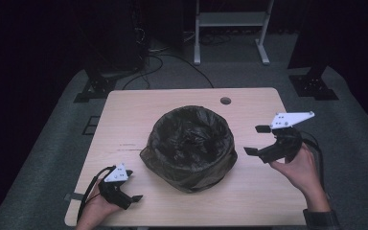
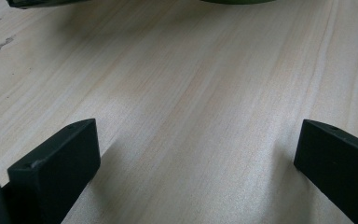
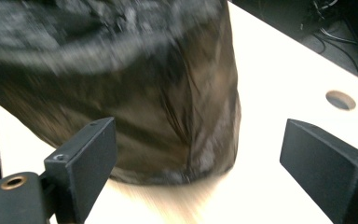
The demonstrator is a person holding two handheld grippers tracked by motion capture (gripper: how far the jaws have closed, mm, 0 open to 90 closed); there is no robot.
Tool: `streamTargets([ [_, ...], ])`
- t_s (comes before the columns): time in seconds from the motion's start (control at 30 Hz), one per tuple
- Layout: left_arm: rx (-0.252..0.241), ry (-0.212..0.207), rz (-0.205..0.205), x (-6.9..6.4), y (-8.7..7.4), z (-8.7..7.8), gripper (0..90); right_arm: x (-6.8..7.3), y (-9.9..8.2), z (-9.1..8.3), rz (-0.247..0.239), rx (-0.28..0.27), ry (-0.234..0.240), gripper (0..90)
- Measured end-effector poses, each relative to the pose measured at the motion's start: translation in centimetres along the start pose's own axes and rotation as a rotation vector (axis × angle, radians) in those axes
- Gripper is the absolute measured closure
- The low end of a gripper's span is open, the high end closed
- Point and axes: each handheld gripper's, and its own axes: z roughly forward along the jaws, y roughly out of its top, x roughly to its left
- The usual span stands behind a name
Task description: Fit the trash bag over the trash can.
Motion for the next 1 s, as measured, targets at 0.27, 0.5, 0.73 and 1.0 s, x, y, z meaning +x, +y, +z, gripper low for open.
streamTargets([
  [0.27,-0.001,0.004,-0.002,0.0,0.0,0.0,0.0,-0.9,-5.2,0.5,0.064,-0.039,-0.003,9.5],
  [0.5,-0.001,0.005,-0.004,0.0,0.0,0.0,0.0,-1.2,-8.9,1.4,0.097,-0.033,-0.038,9.5],
  [0.73,-0.001,0.005,-0.004,0.0,0.0,0.0,0.0,-1.5,-12.3,2.6,0.138,-0.012,-0.053,9.4],
  [1.0,-0.001,0.005,-0.005,0.0,0.0,0.0,0.0,-1.8,-14.5,3.2,0.162,0.012,-0.081,9.4],
])
